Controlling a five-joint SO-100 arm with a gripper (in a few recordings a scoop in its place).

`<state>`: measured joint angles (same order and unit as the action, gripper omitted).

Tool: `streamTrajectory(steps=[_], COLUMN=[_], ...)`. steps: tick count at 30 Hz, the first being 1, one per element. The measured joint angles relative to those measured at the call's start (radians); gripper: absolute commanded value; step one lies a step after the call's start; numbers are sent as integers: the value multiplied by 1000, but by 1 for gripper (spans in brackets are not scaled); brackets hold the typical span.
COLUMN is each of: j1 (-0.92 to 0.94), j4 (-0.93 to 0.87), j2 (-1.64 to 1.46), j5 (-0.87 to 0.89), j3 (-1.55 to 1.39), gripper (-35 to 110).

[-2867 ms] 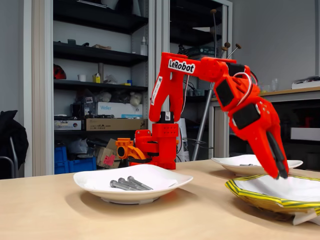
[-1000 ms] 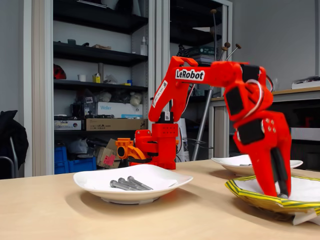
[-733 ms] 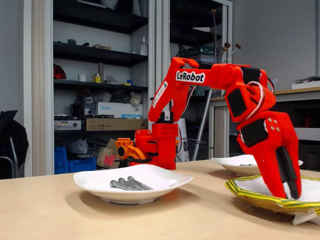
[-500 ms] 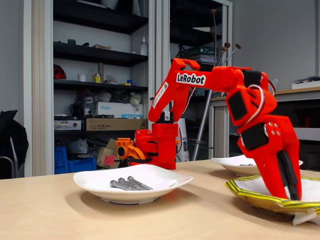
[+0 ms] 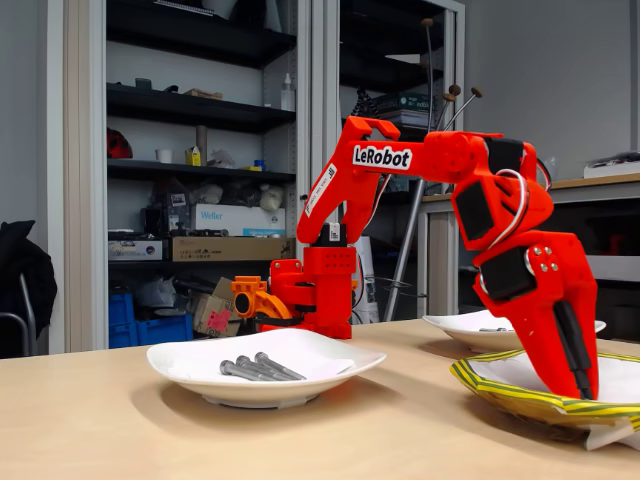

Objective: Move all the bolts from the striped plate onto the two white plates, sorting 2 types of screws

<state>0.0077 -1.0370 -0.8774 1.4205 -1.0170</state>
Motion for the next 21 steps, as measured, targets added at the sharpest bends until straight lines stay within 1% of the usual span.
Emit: streamTrajectory(steps=[7, 12, 16, 21], j1=[-20, -34, -51, -107], j4=[-187, -328, -380, -407], j2=[0, -54, -97, -141], j5=[-18, -37, -54, -11], j3=[66, 118, 124, 104], gripper=[0, 0, 0, 0])
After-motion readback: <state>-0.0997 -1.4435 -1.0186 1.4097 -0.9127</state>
